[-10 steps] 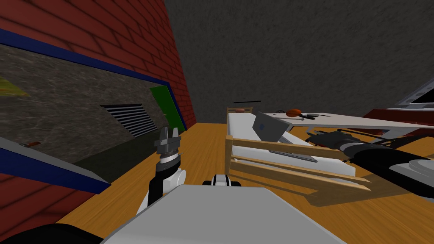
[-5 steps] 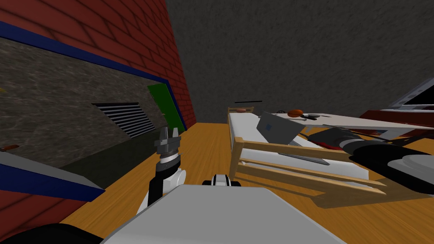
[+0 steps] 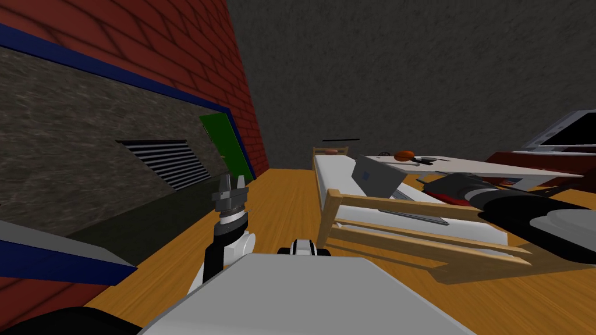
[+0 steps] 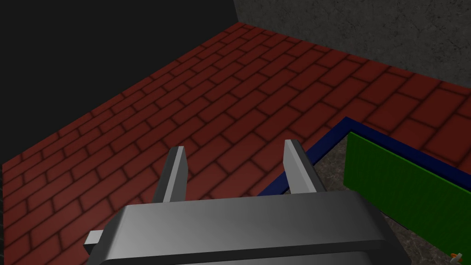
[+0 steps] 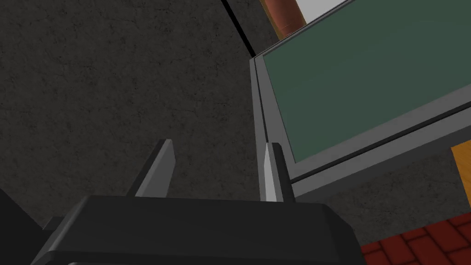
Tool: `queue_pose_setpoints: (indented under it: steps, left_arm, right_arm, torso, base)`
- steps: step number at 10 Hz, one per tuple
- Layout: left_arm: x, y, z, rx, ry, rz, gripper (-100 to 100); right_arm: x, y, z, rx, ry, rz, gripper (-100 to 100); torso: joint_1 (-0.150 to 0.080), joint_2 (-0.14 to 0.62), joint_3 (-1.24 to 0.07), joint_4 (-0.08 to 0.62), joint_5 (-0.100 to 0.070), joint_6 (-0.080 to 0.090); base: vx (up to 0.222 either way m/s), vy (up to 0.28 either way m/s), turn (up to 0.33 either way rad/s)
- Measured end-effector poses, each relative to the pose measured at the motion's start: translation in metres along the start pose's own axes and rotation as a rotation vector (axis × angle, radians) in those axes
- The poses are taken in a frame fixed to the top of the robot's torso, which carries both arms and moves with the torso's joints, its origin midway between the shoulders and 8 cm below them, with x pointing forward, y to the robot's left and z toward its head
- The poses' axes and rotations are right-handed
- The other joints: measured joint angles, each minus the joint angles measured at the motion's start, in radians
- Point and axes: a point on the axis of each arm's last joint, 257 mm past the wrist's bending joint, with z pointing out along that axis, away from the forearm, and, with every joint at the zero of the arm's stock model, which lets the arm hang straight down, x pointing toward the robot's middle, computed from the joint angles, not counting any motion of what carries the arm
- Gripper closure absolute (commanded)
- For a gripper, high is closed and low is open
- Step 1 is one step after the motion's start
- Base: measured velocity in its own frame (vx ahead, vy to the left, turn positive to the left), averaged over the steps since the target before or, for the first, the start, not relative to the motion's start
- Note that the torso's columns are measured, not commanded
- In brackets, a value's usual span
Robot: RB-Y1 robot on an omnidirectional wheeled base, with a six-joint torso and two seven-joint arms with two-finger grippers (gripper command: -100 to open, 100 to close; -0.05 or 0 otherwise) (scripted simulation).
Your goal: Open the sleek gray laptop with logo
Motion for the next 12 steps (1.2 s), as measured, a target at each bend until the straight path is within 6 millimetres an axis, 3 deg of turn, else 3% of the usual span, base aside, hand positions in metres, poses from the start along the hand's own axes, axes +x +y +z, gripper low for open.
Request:
queue_pose_setpoints:
  steps: [7, 8, 12]
  left_arm:
    - [0.0, 0.0, 0.0, 0.0, 0.0, 0.0, 0]
    - [0.0, 0.0, 0.0, 0.0, 0.0, 0.0, 0]
    - [0.0, 0.0, 0.0, 0.0, 0.0, 0.0, 0]
  right_arm:
    - [0.032, 0.017, -0.003, -0.012, 0.026, 0.318, 100]
    - [0.032, 0.018, -0.003, -0.013, 0.026, 0.324, -100]
    - [0.024, 0.019, -0.003, -0.021, 0.018, 0.244, -100]
  torso:
    - [0.005, -0.001, -0.001, 0.0, 0.002, 0.0]
    - [0.009, -0.003, -0.002, -0.001, 0.003, 0.0]
    - [0.005, -0.004, -0.003, -0.001, 0.002, 0.0]
  base:
    - [-0.062, -0.141, 0.039]
    - [0.012, 0.052, -0.149]
    - [0.044, 0.124, -0.134]
